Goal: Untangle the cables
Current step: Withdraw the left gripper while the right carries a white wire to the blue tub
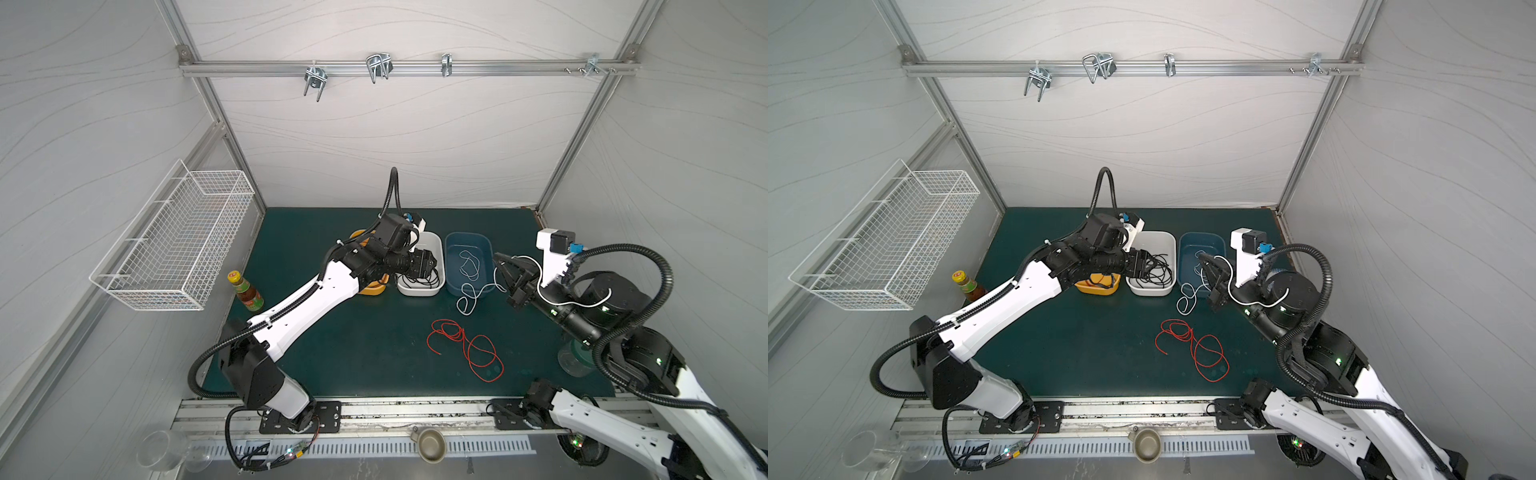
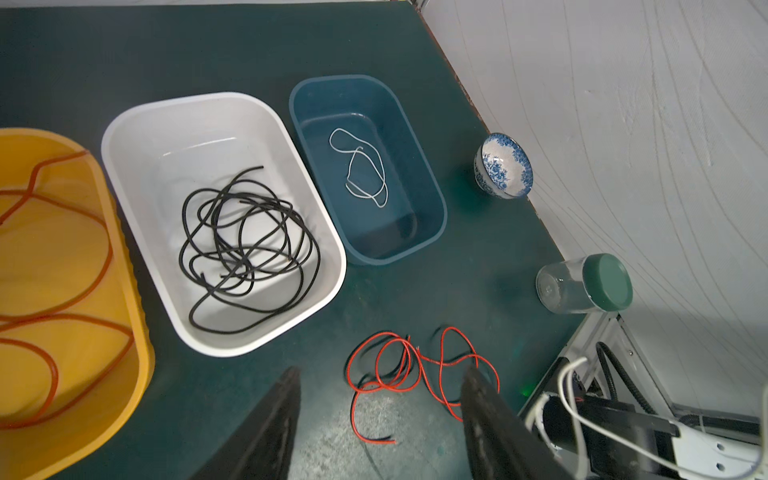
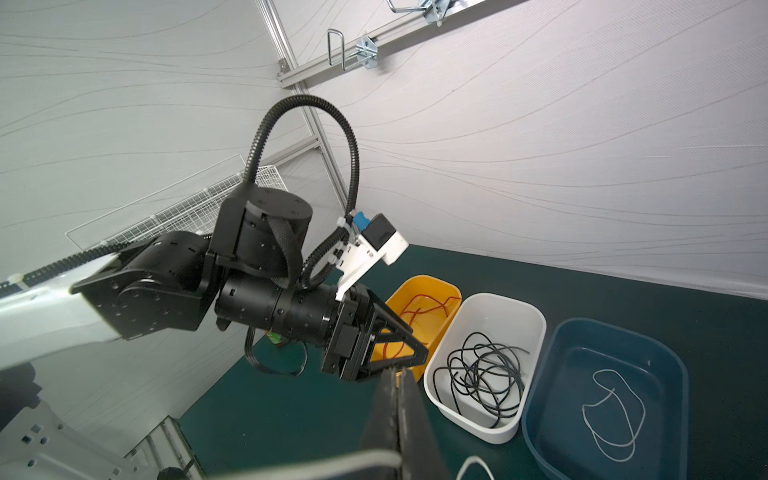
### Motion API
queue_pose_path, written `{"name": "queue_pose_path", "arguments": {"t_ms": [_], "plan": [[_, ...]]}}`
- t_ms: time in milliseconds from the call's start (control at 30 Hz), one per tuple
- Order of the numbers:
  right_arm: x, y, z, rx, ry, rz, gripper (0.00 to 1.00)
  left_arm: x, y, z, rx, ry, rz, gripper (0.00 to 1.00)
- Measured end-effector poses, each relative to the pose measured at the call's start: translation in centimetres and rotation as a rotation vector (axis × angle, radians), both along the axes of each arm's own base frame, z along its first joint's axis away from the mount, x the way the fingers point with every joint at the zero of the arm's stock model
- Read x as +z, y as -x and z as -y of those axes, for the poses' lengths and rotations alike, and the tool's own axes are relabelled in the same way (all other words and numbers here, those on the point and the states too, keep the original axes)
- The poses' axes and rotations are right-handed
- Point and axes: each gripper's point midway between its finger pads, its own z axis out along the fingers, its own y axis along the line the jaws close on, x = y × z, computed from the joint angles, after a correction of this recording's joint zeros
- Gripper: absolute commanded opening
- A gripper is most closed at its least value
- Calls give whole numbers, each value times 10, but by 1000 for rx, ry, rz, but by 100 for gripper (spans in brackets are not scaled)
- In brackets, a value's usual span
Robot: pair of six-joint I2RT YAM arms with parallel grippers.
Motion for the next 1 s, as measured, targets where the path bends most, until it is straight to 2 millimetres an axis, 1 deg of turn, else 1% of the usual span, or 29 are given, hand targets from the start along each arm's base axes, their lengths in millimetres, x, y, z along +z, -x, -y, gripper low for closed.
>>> {"name": "queue_pose_path", "arguments": {"t_ms": [100, 200, 333, 467, 567, 700, 733, 833, 900, 1000], "plan": [[12, -4, -5, 5, 5, 8, 0, -3, 13, -11, 0, -1, -7, 63], [23, -6, -8, 5, 7, 23, 0, -2, 27, -27, 6, -10, 5, 65], [29, -11, -9, -6, 26, 30, 0, 3, 47, -54, 25, -24, 57, 67], [31, -22, -7, -40, 47, 32, 0, -6, 64, -79, 46, -60, 80, 70], [25, -39, -3, -82, 75, 17, 0, -20, 74, -97, 65, -106, 85, 73], [9, -71, 8, -145, 103, -38, 0, -37, 84, -122, 92, -182, 103, 80], [4, -79, 10, -155, 103, -59, 0, -40, 86, -128, 102, -201, 113, 82], [-10, -105, 19, -187, 93, -125, 0, -47, 87, -143, 137, -240, 148, 84], [-18, -120, 25, -203, 77, -163, 0, -51, 87, -151, 160, -263, 161, 86], [-27, -139, 31, -213, 50, -208, 0, -58, 86, -159, 187, -297, 170, 86]]}}
